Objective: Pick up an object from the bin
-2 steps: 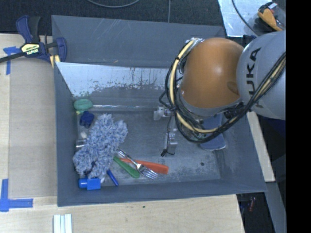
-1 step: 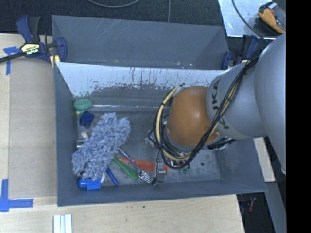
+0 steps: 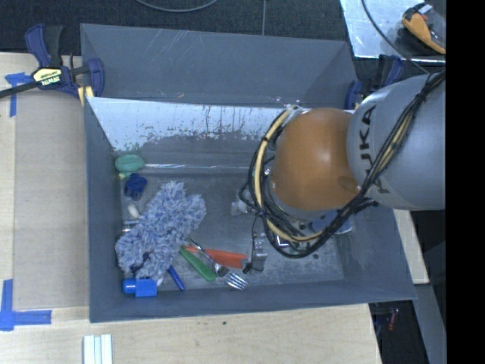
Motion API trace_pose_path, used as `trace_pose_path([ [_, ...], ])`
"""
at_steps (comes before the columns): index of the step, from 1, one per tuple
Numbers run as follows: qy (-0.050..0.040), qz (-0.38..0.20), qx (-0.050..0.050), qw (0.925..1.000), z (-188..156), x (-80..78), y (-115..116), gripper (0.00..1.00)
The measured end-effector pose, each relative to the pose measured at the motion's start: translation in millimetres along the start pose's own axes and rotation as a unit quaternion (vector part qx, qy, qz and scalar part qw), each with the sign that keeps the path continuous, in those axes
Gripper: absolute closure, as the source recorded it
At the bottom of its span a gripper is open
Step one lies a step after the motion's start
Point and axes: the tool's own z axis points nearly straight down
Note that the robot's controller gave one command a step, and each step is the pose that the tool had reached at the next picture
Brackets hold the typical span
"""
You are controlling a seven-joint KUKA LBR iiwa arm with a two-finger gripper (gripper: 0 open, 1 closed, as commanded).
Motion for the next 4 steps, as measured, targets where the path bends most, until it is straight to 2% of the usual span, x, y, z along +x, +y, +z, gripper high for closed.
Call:
trace_pose_path([
  [1,0.0087,0.007,0.001,0.9999,72.3,-1.9,-9.6,0.00],
  [2,-0.0036,0.147,-0.001,0.9891,79.5,3.2,0.0,0.00],
  [3,0.0048,0.017,0.001,0.9998,72.0,-3.2,-9.9,1.00],
  [4,0.0048,0.018,0.001,0.9998,72.0,-3.2,-9.9,1.00],
])
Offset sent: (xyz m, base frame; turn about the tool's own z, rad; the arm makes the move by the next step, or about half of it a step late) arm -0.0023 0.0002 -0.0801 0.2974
